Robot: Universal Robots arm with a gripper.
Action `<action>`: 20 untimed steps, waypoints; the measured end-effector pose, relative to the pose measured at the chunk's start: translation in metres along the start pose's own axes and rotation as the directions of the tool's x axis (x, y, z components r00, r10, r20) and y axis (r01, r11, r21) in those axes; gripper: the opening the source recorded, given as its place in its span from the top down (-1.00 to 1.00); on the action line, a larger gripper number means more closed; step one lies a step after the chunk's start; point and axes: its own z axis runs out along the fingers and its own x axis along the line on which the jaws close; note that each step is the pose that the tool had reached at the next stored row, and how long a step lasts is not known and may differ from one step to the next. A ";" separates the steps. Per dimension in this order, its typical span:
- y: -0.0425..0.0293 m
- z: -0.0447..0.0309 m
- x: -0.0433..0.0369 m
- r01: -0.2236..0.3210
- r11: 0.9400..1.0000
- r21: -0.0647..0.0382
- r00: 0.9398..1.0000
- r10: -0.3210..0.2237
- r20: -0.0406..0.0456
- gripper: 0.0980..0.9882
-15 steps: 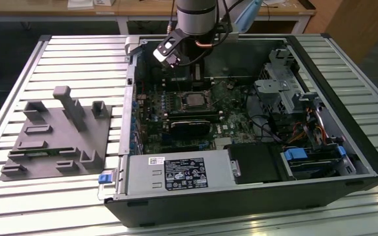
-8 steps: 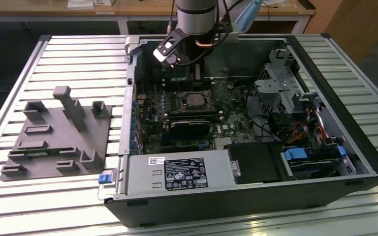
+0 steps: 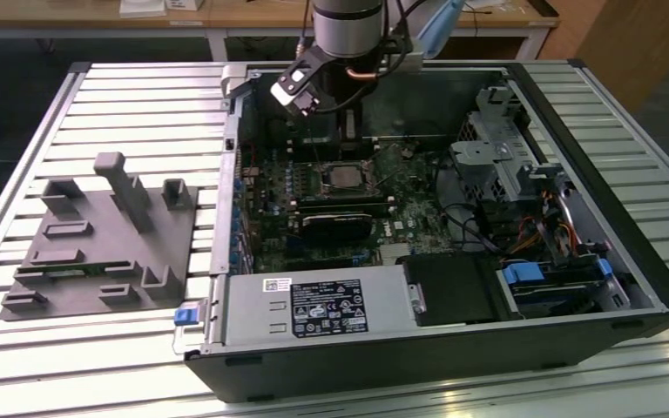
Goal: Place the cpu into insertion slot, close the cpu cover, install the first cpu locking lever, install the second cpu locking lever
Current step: 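Close the cpu cover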
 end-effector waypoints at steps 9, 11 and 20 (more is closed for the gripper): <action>0.0009 -0.0108 -0.0002 0.000 1.000 0.000 1.000 0.000 0.000 0.98; 0.0012 -0.0142 -0.0002 0.000 1.000 0.000 1.000 0.000 0.000 0.98; 0.0016 -0.0188 -0.0003 0.000 1.000 0.000 1.000 0.000 0.000 0.98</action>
